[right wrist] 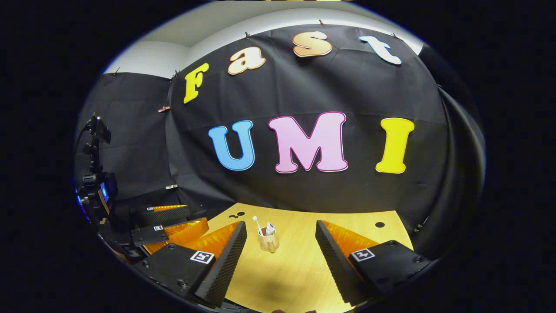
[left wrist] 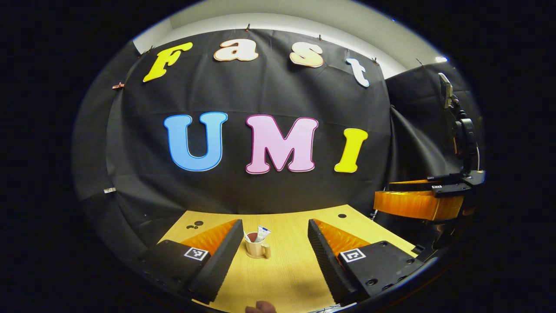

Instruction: Put the toothbrush and toothpaste on the desktop into the cup, then pick up the cup and place it on the coaster on the desktop.

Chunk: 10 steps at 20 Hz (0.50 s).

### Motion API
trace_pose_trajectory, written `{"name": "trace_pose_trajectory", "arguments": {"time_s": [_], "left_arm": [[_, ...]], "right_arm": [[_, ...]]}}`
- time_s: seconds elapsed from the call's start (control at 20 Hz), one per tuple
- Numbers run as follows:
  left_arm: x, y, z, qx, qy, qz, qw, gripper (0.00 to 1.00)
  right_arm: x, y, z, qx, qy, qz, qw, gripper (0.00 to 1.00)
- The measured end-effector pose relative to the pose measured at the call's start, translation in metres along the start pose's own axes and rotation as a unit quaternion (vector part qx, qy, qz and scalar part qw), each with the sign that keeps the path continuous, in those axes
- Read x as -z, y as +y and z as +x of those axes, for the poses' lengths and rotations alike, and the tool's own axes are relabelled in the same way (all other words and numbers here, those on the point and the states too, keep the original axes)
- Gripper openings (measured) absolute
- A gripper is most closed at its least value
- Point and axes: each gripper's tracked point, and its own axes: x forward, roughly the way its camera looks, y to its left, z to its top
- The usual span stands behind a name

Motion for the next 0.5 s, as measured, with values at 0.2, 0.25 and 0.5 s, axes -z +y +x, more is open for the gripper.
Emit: {"name": "trace_pose_trajectory", "arguments": {"time_s": [0.2,0.25,0.5], "left_arm": [[0.0013,-0.0018,0.0027,0.003,0.002,-0.005,1.0,0.94],[0.0016,-0.0022,0.0021,0.004,0.003,-0.004,1.0,0.94],[0.0025,-0.002,0.0052,0.006,0.005,0.0,1.0,0.94]], "right_arm": [[0.0004,-0.0031,0.003,0.003,0.003,-0.004,1.0,0.97],[0.001,-0.0032,0.0033,0.003,0.004,-0.002,1.0,0.98],[0.0017,-0.0032,0.0068,0.003,0.007,0.001,1.0,0.97]]}}
